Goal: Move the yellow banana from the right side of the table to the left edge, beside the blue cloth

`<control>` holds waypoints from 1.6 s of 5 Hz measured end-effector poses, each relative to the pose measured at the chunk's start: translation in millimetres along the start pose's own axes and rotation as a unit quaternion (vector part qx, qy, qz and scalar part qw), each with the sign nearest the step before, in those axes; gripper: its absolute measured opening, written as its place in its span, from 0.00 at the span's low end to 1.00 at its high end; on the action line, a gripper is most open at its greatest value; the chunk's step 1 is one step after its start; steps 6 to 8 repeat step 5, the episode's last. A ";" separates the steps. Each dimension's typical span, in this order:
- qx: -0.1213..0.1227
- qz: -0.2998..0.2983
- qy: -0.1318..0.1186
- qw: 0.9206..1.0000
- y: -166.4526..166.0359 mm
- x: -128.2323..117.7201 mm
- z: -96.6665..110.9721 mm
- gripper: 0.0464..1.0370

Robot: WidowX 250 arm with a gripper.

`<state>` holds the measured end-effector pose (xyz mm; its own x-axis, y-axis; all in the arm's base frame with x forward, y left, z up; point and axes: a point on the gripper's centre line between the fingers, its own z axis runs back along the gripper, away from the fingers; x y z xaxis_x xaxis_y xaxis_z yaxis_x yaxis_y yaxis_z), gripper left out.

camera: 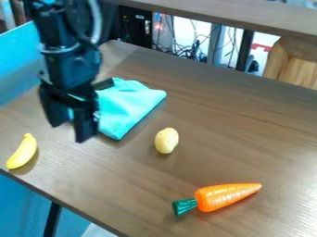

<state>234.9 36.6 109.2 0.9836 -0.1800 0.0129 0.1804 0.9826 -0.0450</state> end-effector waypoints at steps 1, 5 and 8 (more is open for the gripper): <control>-0.014 -0.072 -0.010 0.997 -49.2 9.9 -5.4 0.97; -0.007 -0.177 -0.010 0.984 -113.5 75.0 -42.9 0.97; -0.007 -0.177 -0.010 0.984 -113.5 75.0 -42.9 0.97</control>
